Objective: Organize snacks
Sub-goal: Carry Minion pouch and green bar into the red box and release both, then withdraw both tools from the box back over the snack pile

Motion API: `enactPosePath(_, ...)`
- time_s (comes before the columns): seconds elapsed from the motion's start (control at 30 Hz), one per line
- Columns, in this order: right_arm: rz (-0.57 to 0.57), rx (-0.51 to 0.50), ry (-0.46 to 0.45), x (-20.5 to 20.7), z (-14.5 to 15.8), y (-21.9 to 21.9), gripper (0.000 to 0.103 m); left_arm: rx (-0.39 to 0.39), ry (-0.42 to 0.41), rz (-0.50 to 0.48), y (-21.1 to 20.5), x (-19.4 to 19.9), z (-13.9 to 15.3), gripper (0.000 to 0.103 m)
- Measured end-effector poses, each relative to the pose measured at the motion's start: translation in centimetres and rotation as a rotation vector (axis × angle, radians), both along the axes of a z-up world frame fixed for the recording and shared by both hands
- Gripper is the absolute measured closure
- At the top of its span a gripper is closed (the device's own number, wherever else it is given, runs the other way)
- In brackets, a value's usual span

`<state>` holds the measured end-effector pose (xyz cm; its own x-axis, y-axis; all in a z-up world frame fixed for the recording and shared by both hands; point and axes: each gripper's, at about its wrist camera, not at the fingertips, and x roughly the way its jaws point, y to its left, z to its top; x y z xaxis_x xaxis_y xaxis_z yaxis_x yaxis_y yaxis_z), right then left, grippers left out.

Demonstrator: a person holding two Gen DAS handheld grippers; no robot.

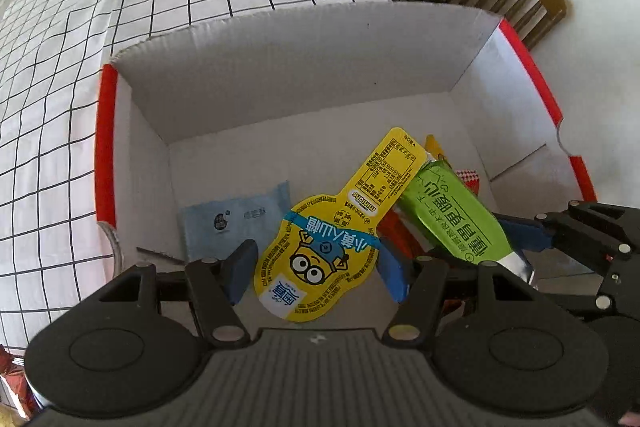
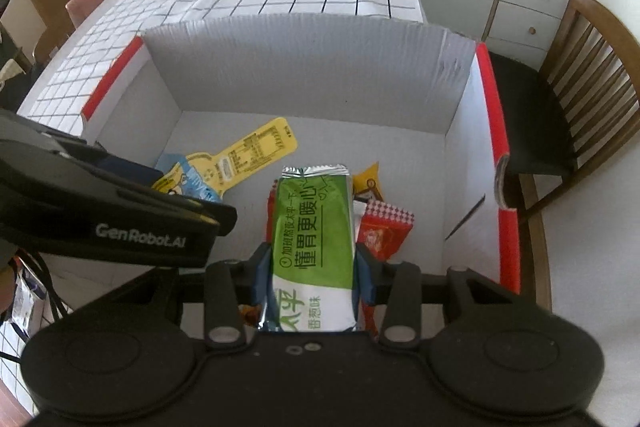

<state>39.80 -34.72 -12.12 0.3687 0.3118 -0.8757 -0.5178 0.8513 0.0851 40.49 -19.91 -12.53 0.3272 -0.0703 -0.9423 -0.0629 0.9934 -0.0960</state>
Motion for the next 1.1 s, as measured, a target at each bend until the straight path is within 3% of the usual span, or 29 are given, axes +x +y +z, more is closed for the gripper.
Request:
enactPosePath(0.27, -0.007, -0.003, 0.003, -0.2, -0.4, -0.1, 0.060, 0.023, 0.046, -0.005, -0.2, 0.5, -0.8, 0.038)
enactPosePath(0.47, -0.024, 0.023, -0.010, -0.3, 0.3, -0.7, 0.049, 0.008, 0.037, 0.009, 0.4, 0.1, -0.6, 0.038)
enactPosePath(0.7, -0.033, 0.069, -0.029, -0.9, 1.6, -1.4, 0.040, -0.046, -0.017, 0.022, 1.0, -0.9, 0.8, 0.036)
enactPosePath(0.97, -0.018, 0.143, -0.079, -2.5, 4.9, -2.2, 0.038, -0.105, -0.117, 0.029, 1.5, -3.5, 4.2, 0.033)
enactPosePath(1.1, -0.019, 0.179, -0.109, -3.5, 6.4, -2.7, 0.027, -0.109, -0.180, 0.027, 1.9, -5.2, 6.3, 0.033)
